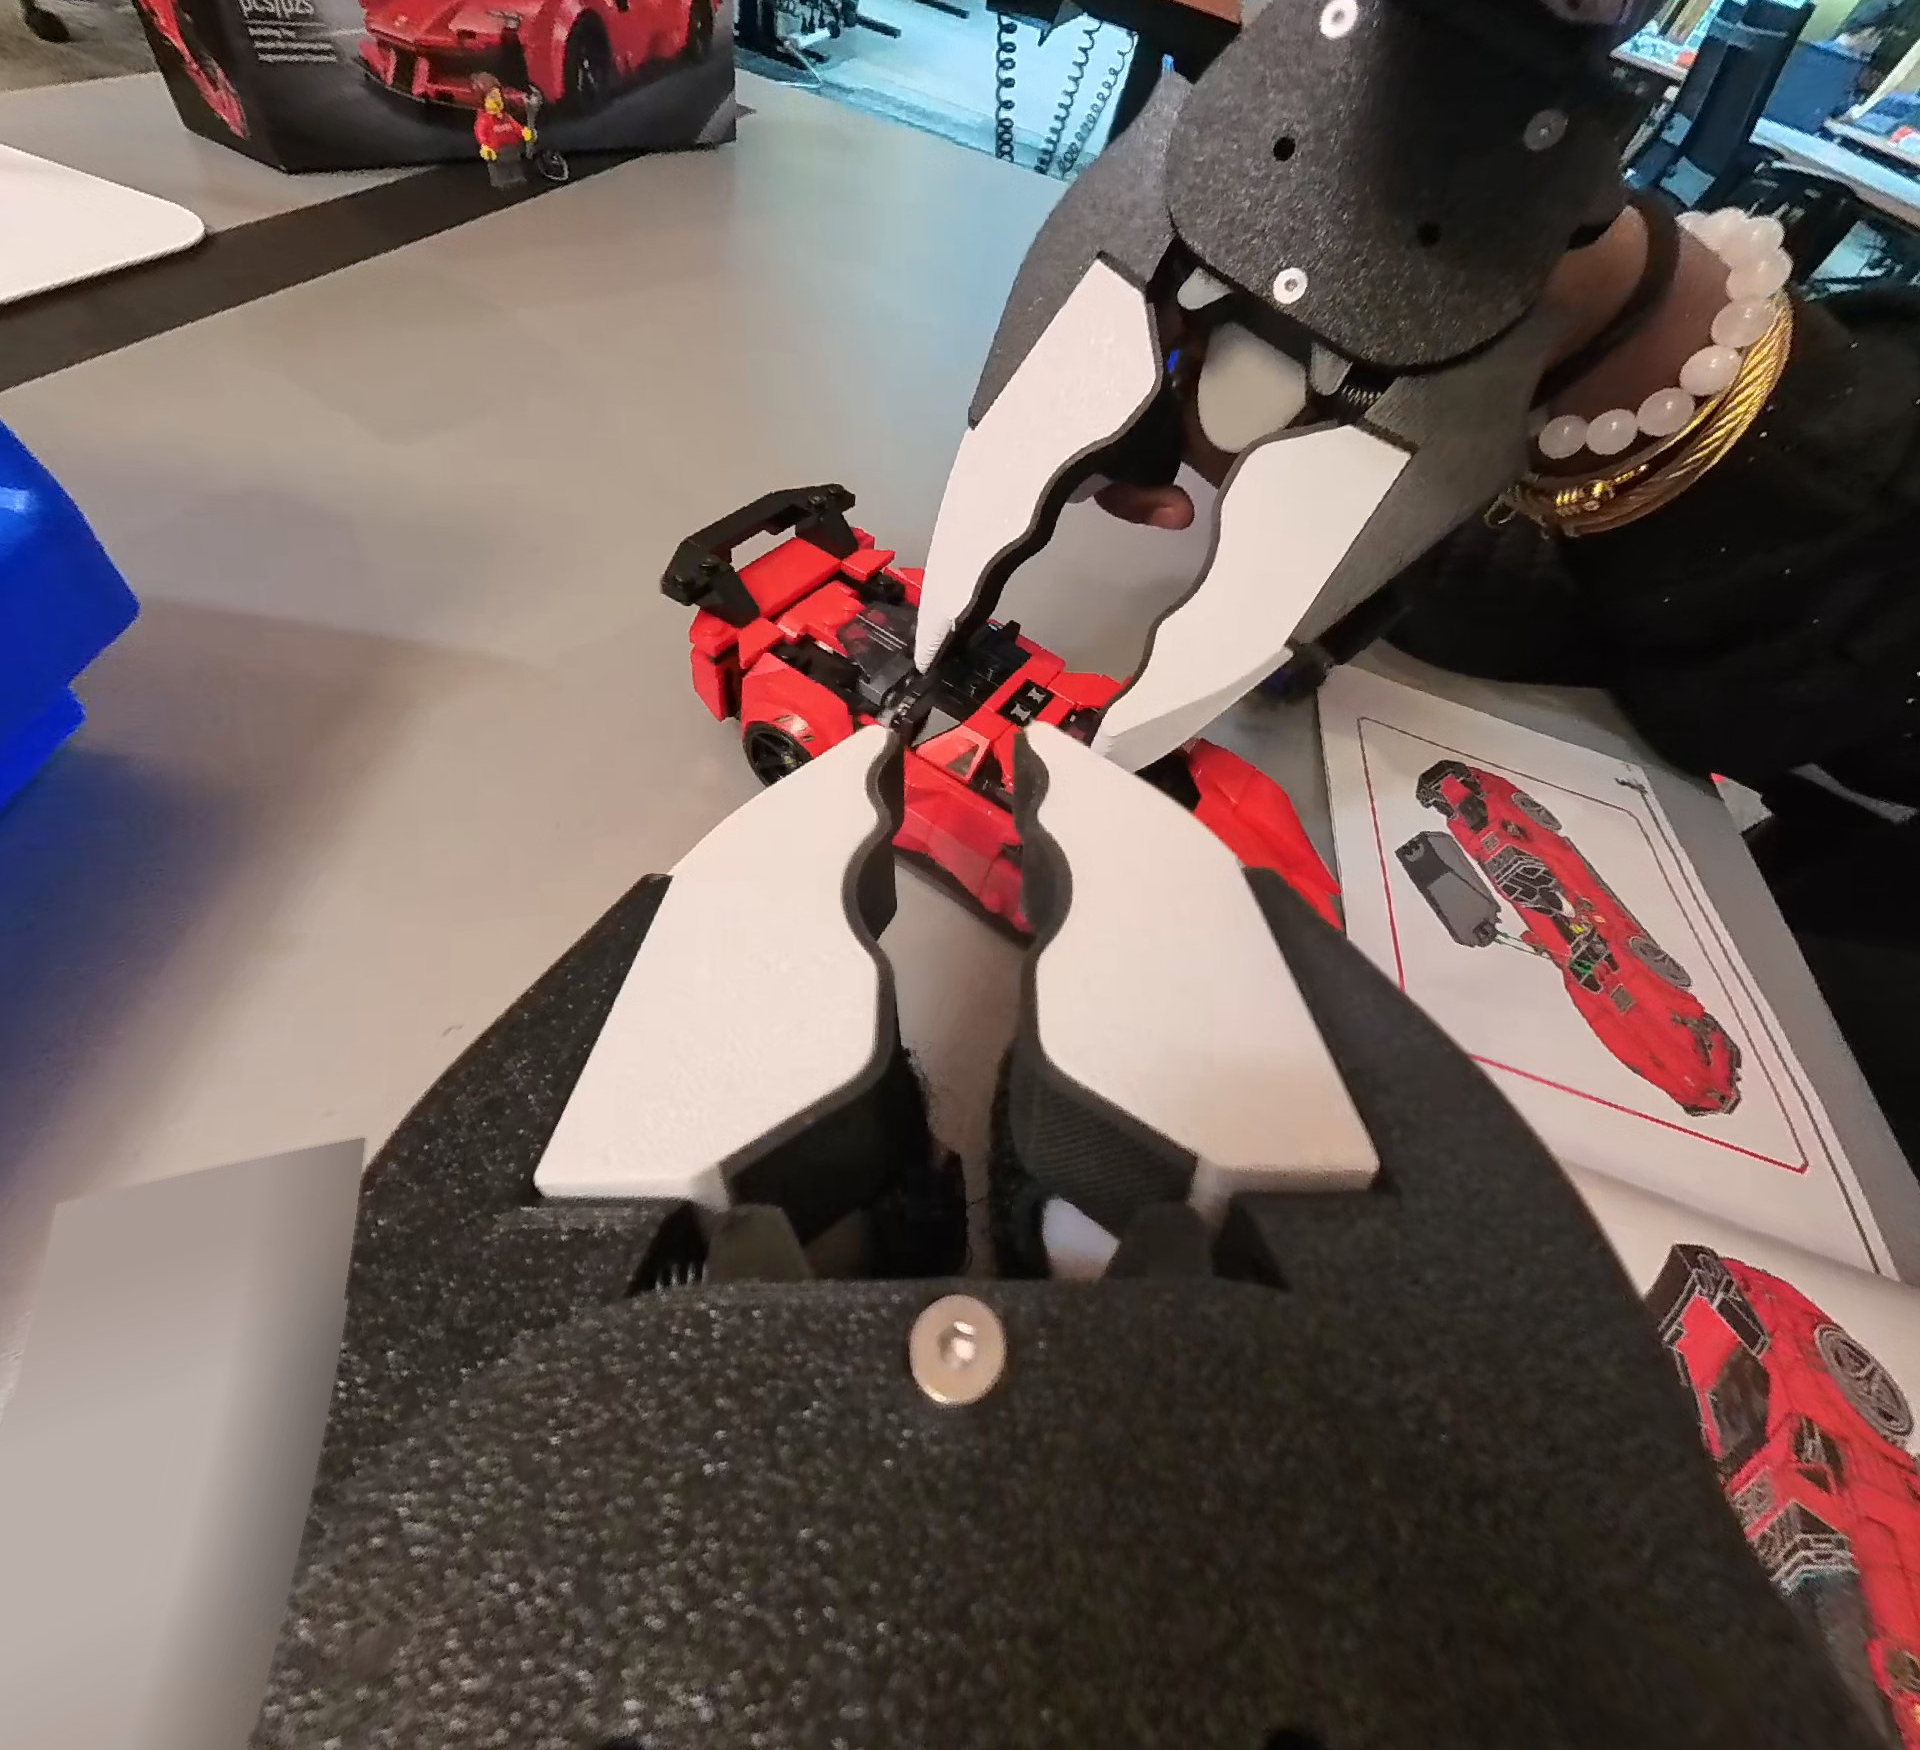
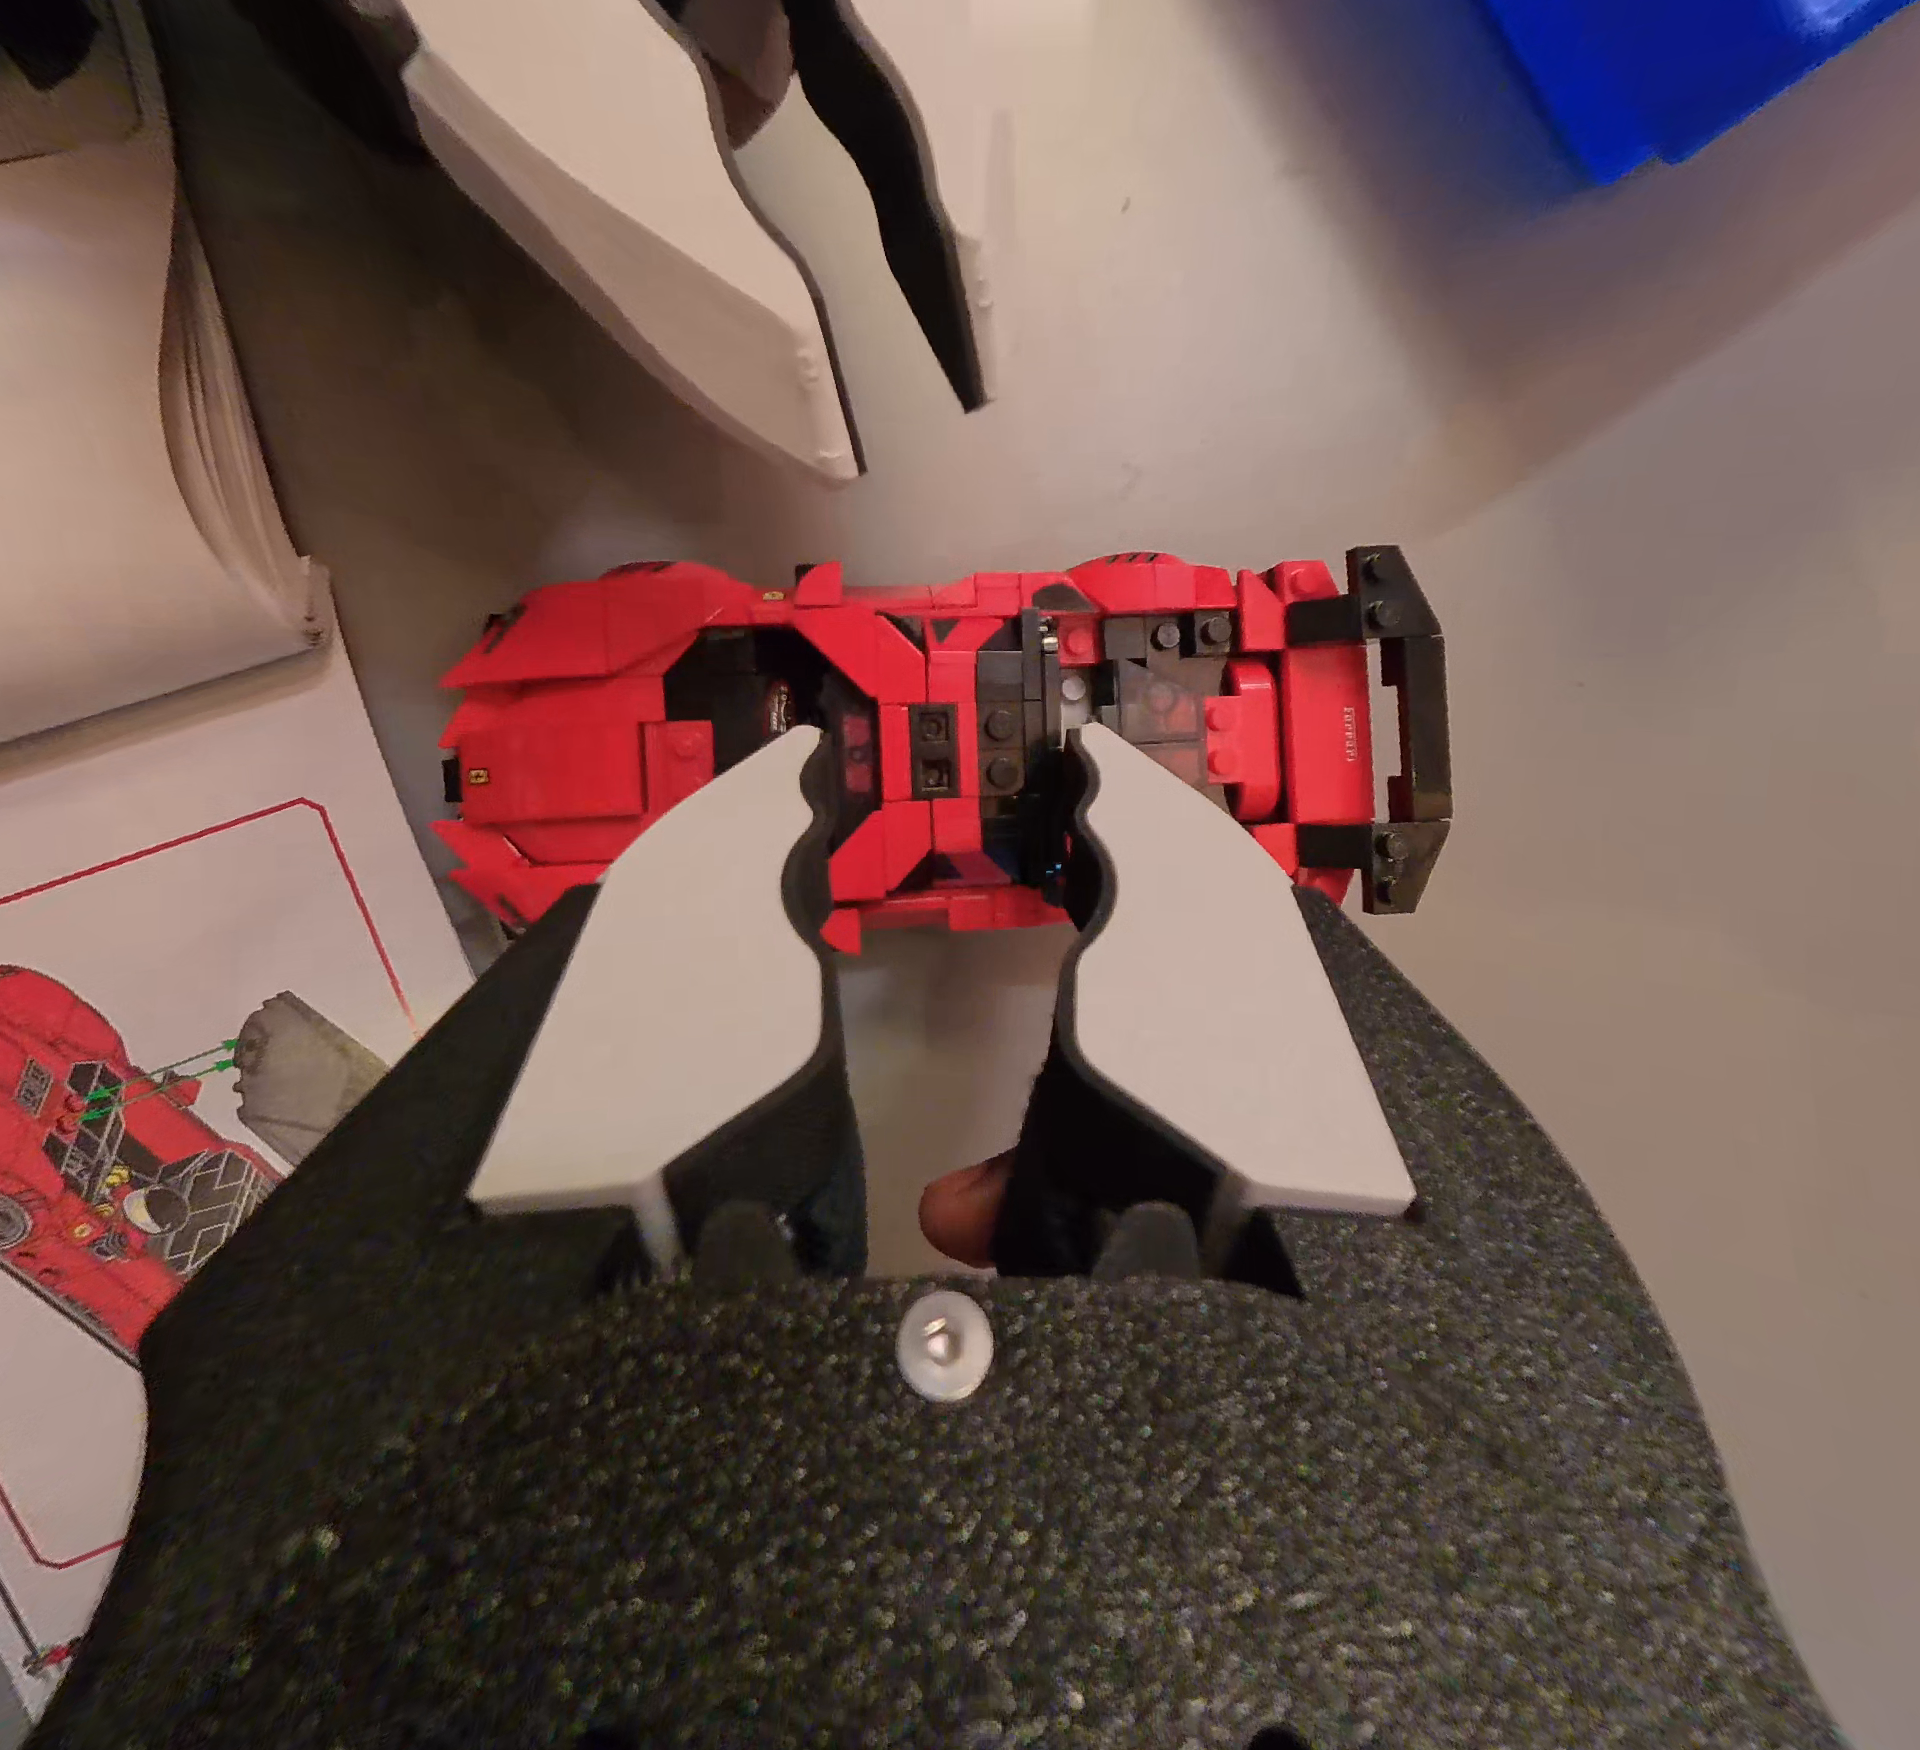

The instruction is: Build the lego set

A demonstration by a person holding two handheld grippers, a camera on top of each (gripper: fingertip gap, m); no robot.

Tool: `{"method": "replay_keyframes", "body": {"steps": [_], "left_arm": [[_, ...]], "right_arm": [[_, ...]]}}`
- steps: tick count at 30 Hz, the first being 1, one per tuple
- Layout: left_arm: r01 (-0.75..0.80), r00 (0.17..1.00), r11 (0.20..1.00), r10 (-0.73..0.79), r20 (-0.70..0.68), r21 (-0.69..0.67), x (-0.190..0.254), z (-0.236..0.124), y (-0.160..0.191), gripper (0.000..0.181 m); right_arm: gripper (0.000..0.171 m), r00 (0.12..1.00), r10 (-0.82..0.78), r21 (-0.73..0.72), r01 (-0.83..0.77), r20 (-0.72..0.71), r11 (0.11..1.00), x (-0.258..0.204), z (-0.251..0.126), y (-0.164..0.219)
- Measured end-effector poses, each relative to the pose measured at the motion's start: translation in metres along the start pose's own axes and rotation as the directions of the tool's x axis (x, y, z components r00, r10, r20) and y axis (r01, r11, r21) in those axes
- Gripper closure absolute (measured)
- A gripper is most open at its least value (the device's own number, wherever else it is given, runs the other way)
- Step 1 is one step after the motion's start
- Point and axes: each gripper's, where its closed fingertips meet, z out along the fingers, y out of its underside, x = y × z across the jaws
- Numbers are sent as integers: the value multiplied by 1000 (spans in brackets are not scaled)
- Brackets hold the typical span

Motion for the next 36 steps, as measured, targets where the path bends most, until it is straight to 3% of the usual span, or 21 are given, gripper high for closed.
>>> {"method": "replay_keyframes", "body": {"steps": [8, 25, 36], "left_arm": [[7, 1000, 999, -7, -7, -37, 1, 2, 5, 162], [-153, 988, 962, 150, -31, -224, 15, 15, 31, 162], [-172, 985, 960, 170, -30, -222, 17, 15, 31, 162]], "right_arm": [[130, 1000, 4, 14, -4, 10, 1000, -1, -1, 0], [130, 991, 82, 9, -83, 108, 996, -1, -5, 2], [131, 984, 118, 33, -124, 135, 992, -3, -6, 2]]}}
